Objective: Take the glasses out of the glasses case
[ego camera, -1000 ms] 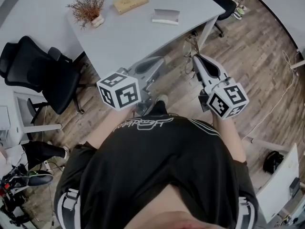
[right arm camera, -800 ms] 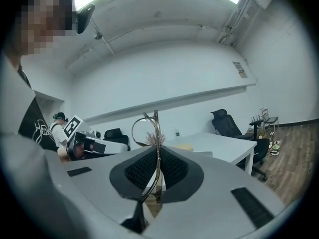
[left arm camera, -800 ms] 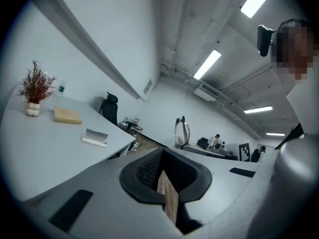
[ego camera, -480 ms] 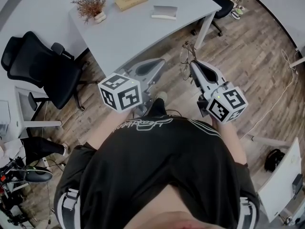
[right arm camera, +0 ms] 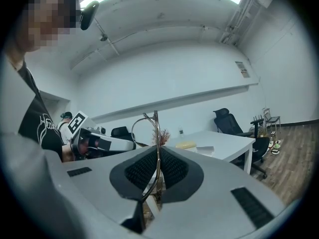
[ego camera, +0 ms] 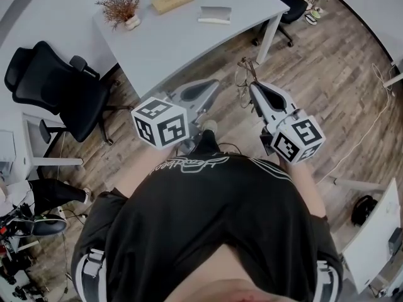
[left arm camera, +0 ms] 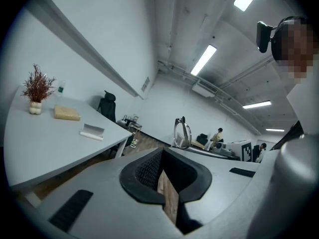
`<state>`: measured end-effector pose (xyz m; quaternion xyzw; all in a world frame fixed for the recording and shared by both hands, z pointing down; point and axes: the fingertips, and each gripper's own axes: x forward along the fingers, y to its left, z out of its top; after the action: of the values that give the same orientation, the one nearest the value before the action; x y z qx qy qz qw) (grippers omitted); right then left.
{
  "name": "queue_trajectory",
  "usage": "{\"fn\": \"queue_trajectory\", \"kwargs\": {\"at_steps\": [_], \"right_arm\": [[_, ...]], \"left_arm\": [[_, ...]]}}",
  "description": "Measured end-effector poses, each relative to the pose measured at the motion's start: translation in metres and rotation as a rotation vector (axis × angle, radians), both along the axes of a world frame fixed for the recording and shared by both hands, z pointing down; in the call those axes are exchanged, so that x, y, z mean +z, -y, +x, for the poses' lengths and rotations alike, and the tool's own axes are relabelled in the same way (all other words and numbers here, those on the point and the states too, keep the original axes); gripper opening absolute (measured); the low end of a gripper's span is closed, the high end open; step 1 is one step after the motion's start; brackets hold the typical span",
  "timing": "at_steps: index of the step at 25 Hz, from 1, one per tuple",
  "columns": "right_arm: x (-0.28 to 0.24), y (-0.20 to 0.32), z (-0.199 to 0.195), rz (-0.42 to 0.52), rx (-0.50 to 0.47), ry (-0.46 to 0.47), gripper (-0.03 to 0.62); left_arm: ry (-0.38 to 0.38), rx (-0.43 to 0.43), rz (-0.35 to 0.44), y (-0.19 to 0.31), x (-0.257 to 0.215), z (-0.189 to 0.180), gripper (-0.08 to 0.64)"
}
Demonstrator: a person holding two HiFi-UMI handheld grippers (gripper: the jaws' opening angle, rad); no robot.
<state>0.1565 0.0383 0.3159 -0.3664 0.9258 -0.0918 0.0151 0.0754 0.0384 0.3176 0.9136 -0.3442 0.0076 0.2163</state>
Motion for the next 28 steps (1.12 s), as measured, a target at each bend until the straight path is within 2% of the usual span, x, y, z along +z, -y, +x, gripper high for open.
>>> {"fn": "queue_trajectory", "kwargs": {"at_steps": [20,28], "right_arm": [[-0.003,-0.033,0.032,0.002,0.049,-0.014,0.020],[-0.001,-0.047,0.032,0.003,0.045,-0.014,0.020]], "left_arm": [[-0.007,0.053,-0.014,-0.029,0.000,0.034,0.006],[-0.012,0.048,-0.013,-0.043,-0.001,0.035,0.006]]}}
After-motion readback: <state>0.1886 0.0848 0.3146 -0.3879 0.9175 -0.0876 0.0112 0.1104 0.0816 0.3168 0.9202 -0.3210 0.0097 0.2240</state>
